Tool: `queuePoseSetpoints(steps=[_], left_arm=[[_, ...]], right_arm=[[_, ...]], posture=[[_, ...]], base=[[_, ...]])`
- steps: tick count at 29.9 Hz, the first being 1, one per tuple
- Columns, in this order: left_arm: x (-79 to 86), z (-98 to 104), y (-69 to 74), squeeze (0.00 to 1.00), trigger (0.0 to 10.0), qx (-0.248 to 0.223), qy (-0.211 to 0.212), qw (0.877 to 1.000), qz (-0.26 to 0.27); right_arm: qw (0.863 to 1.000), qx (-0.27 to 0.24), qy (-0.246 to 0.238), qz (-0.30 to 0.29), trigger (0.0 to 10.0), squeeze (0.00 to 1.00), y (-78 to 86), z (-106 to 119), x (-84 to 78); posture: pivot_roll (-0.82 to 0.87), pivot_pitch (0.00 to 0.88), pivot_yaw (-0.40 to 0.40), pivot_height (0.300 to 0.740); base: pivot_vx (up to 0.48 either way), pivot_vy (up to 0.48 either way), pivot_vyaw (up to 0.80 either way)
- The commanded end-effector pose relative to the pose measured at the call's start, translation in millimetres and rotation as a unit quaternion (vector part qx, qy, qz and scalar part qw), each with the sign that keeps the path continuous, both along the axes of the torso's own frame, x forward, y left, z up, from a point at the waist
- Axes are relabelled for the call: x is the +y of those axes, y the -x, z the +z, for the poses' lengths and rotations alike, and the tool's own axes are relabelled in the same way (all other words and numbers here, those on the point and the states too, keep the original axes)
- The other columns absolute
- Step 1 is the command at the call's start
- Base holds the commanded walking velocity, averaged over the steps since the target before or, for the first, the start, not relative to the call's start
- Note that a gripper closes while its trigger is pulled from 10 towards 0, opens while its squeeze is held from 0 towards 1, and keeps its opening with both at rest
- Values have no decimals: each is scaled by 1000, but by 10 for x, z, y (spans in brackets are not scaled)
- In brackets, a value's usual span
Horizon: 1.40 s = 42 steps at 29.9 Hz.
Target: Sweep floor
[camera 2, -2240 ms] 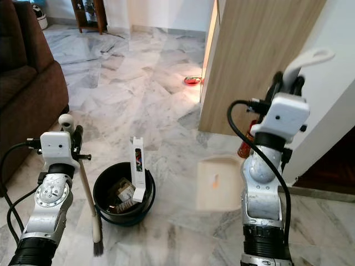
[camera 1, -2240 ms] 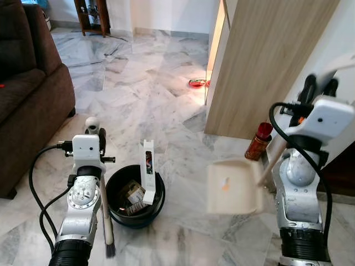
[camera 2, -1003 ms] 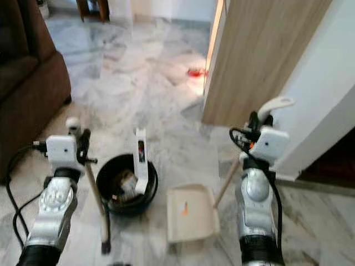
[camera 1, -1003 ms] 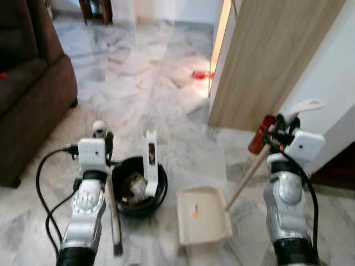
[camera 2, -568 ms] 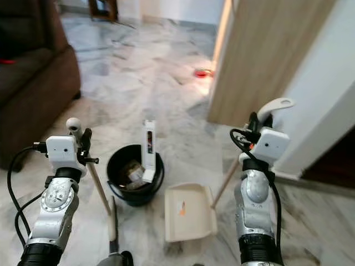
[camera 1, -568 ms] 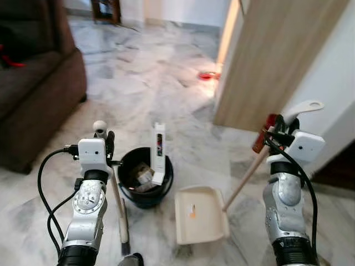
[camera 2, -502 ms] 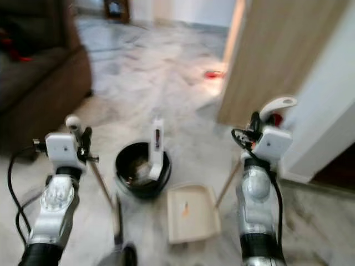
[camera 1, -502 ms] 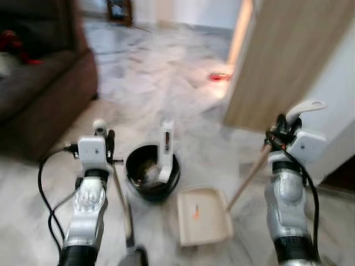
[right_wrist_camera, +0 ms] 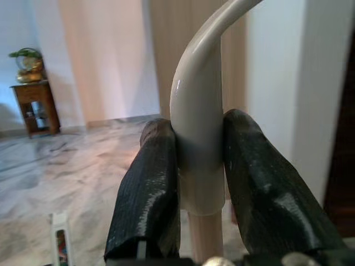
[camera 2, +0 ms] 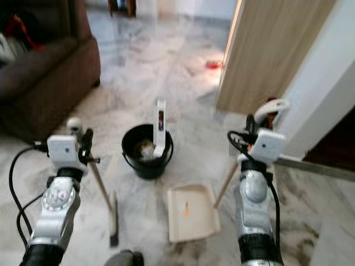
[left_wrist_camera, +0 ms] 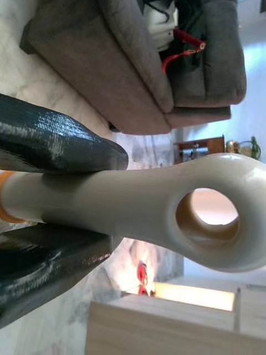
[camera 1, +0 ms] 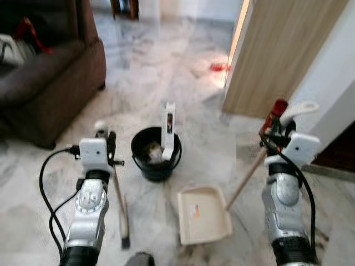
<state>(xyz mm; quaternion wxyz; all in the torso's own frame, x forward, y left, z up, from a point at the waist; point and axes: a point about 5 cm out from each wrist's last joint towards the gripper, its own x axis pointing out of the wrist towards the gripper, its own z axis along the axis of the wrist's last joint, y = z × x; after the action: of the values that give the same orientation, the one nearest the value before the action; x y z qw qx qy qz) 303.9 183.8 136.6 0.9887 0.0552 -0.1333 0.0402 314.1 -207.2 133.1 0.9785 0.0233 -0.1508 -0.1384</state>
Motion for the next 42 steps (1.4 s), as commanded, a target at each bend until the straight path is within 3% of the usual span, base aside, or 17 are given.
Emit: queuePoseSetpoints(steps=[1, 11, 25, 42], left_arm=[[-8, 57, -1, 0, 10000, -14, -5, 1000, -4], [-54, 5, -43, 0, 10000, -2, -4, 1000, -17], [-66, -4, -56, 0, 10000, 0, -6, 1000, -25], [-32, -21, -59, 0, 10000, 7, -22, 999, -24]], right_arm=[[1000, -14, 0, 7, 10000, 0, -11, 45, 34], [999, 10, -23, 23, 10000, 0, 11, -143, 34], [999, 20, -25, 22, 10000, 0, 2, -203, 44], [999, 37, -14, 14, 10000, 0, 0, -261, 36]], posture=[[125, 70, -67, 740], [125, 32, -63, 740], [125, 22, -60, 740], [120, 26, -63, 740]], base=[[0, 0, 0], [0, 0, 0], [0, 0, 0], [0, 0, -800]])
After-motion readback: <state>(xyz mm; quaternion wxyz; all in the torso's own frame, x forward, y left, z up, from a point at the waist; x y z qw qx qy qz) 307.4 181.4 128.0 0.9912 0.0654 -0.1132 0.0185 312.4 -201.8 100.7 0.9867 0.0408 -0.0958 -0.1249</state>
